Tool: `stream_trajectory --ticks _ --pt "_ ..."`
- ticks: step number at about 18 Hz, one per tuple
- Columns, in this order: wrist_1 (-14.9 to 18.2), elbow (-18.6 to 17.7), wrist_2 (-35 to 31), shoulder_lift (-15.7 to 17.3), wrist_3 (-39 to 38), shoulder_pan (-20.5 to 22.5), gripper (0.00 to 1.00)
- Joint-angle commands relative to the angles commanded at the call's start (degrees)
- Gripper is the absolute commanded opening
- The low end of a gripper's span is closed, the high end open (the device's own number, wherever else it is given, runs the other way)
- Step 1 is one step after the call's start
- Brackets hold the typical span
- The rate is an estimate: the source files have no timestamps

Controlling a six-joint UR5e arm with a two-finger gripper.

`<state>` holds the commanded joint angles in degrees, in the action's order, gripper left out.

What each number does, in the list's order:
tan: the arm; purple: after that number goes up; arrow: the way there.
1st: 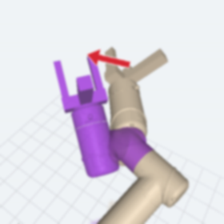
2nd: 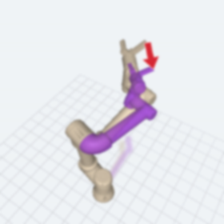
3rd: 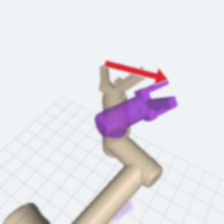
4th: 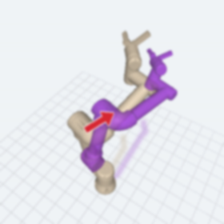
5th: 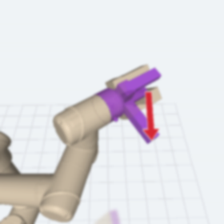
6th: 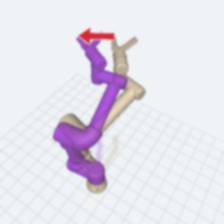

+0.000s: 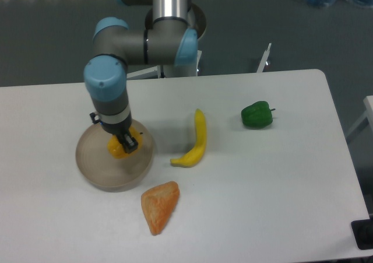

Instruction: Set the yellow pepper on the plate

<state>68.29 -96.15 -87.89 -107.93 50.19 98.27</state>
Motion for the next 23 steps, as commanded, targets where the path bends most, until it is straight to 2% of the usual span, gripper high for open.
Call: stream_trajectory --ticks 6,8,10,11,15,18,20,23 --pt "-0.4 -0.4 0.0 -1.7 -0.9 -1.4 0.4" --pt "-0.6 -0.3 -0.1 -2.0 -0.7 -1.4 0.57" --pt "-0.8 0.0 -0.3 -2.0 -0.7 -1.3 0.91" --pt "-0.8 0.3 -0.5 -1.8 -0.7 -1.2 1.0" --pt "-0.7 2.1 -1.0 -0.4 -0.7 -1.0 1.0" --pt "-0.6 4.2 -4.2 0.8 -0.6 0.4 1.0" --pt "-0.4 7.1 -8.2 0.8 -0.7 4.5 1.0" --pt "0.0 11.2 -7.8 1.3 1.0 13.1 1.0"
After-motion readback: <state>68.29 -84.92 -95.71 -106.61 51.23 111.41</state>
